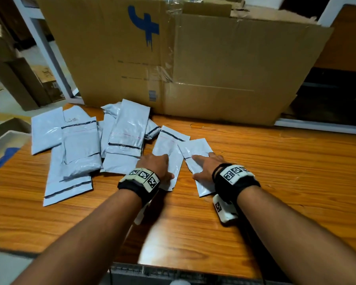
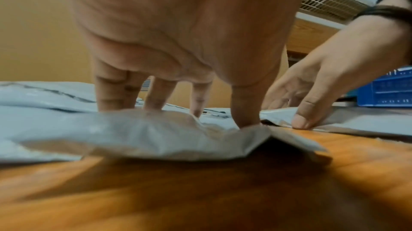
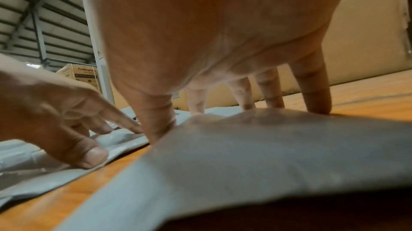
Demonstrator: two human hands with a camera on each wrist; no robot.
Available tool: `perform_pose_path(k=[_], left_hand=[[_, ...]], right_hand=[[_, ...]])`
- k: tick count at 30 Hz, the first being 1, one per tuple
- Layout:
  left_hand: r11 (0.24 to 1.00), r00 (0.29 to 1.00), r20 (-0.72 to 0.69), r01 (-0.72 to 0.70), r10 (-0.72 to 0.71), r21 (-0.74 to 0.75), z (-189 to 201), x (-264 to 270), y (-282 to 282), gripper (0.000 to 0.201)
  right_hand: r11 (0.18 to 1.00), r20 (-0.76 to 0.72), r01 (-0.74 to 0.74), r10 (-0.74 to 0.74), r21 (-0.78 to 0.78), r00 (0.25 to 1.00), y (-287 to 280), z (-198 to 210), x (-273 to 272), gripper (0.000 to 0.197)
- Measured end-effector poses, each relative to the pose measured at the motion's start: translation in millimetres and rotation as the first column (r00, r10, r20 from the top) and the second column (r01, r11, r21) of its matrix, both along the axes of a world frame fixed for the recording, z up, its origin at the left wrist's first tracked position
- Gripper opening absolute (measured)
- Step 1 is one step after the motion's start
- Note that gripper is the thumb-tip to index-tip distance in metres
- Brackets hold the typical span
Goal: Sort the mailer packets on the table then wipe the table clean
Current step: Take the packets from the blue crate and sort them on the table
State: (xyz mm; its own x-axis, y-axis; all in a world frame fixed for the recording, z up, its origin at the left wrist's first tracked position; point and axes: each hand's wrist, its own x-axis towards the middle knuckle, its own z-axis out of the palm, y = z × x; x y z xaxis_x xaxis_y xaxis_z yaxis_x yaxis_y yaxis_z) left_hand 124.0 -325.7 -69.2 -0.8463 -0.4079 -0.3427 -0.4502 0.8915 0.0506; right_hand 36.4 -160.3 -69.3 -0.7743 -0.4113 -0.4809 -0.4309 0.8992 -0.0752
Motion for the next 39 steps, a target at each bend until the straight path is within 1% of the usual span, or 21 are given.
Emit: perform_pose_path(k=[2,3,4,6,8,9,11,14,16,18,20,22,25,27,30,31,34,37,39], left_hand=[[0.998,0.998,-0.004,-0.056,0.056,0.039,0,5,-2,0.092],[0.997,0.998,0.015,-0.068,0.067,0.042,1,6,0,0.097],[0.997,0.997,0.042,-0.069,0.067,0.040,-1,8,3,0.095],[0.998,0.997,0.064,-0.051,0.049,0.046,-4,10,9,0.076],[0.997,0.999,0.002,-0.032,0.032,0.067,-3,9,11,0.047],[0.997,0.999,-0.037,-0.024,0.027,0.076,-3,8,9,0.036],[0.996,0.996,-0.086,-0.012,0.020,0.091,-3,7,6,0.032],[0.990,0.994,-0.107,-0.010,0.026,0.143,3,5,6,0.035],[0.986,0.990,-0.140,0.002,0.022,0.169,13,0,11,0.034],[0.983,0.979,-0.204,0.051,-0.014,0.178,26,-9,23,0.029],[0.969,0.966,-0.257,0.080,-0.018,0.234,37,-20,39,0.029],[0.940,0.953,-0.304,0.093,0.011,0.327,49,-34,64,0.027],[0.909,0.939,-0.345,0.127,0.019,0.396,64,-54,113,0.028],[0.882,0.923,-0.382,0.139,0.050,0.451,73,-67,152,0.028],[0.799,0.909,-0.399,0.152,0.118,0.582,86,-87,217,0.036],[0.778,0.908,-0.398,0.154,0.132,0.610,91,-92,239,0.033],[0.747,0.885,-0.446,0.206,0.134,0.633,100,-100,311,0.024],[0.690,0.879,-0.452,0.231,0.155,0.686,102,-104,376,0.029],[0.687,0.858,-0.488,0.258,0.161,0.679,105,-112,413,0.033]], right_hand=[[0.999,0.002,0.039,-0.039,-0.007,0.999,8,1,-2,0.085],[0.998,-0.004,0.055,-0.055,0.004,0.998,10,1,-3,0.087],[0.997,-0.012,0.068,-0.068,0.029,0.998,11,1,-2,0.089],[0.994,-0.023,0.092,-0.091,0.056,0.996,9,0,1,0.088],[0.994,-0.037,0.110,-0.109,0.016,0.993,5,2,4,0.082],[0.993,-0.044,0.115,-0.115,-0.010,0.992,5,2,5,0.077],[0.991,-0.070,0.122,-0.126,-0.059,0.990,8,2,6,0.068],[0.981,-0.082,0.146,-0.158,-0.129,0.984,23,6,1,0.058],[0.966,-0.073,0.167,-0.184,-0.200,0.980,35,13,-5,0.056],[0.943,-0.078,0.190,-0.219,-0.272,0.973,50,24,-12,0.056],[0.909,-0.093,0.226,-0.274,-0.349,0.957,67,37,-19,0.055],[0.869,-0.103,0.274,-0.343,-0.412,0.934,93,53,-26,0.053],[0.821,-0.125,0.326,-0.427,-0.468,0.896,146,72,-35,0.052],[0.795,-0.139,0.354,-0.474,-0.493,0.870,188,82,-39,0.052],[0.763,-0.157,0.391,-0.532,-0.515,0.832,258,97,-42,0.053],[0.759,-0.164,0.397,-0.542,-0.515,0.824,282,101,-42,0.053],[0.762,-0.180,0.407,-0.553,-0.504,0.813,356,114,-39,0.054],[0.775,-0.212,0.401,-0.552,-0.488,0.807,423,123,-38,0.053],[0.783,-0.245,0.397,-0.553,-0.479,0.796,463,130,-39,0.054]])
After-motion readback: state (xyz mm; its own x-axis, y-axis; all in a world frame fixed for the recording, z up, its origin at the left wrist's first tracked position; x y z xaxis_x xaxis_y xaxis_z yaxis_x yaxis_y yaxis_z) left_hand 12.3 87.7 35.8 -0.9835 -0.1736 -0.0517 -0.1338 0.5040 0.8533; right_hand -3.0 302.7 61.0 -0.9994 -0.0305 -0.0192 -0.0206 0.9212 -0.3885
